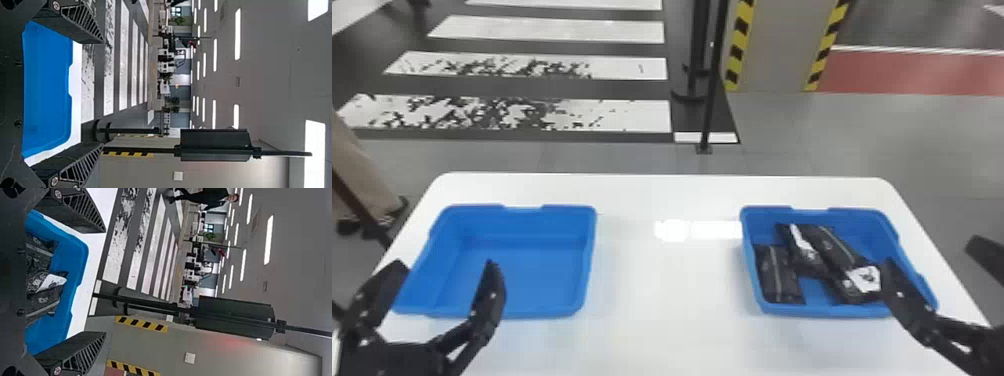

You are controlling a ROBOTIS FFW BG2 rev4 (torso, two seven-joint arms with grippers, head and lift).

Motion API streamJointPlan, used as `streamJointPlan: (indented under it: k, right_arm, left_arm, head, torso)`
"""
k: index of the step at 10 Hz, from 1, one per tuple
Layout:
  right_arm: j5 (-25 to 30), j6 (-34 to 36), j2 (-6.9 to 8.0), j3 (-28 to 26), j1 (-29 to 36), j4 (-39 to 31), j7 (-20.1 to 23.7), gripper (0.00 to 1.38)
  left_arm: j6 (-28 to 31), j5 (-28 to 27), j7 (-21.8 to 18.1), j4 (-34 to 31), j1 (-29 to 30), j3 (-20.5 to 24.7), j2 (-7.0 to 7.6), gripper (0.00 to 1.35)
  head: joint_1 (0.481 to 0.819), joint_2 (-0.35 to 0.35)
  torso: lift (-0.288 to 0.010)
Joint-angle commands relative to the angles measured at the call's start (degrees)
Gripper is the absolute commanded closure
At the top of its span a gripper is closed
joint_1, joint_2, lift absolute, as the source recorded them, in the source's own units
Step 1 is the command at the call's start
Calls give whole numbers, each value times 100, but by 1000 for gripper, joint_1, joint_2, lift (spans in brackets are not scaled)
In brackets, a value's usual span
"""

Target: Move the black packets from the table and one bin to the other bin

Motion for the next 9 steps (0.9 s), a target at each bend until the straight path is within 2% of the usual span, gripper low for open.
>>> streamJointPlan:
  k: [1,9]
  right_arm:
    - [11,22,-26,53,-13,-3,1,90]
    - [34,-62,-211,293,-84,53,27,91]
  left_arm:
    - [12,-7,0,0,-21,-63,-15,101]
    - [237,5,-53,0,-78,-189,-15,102]
  head:
    - [695,-47]
    - [695,-38]
  torso:
    - [-110]
    - [-110]
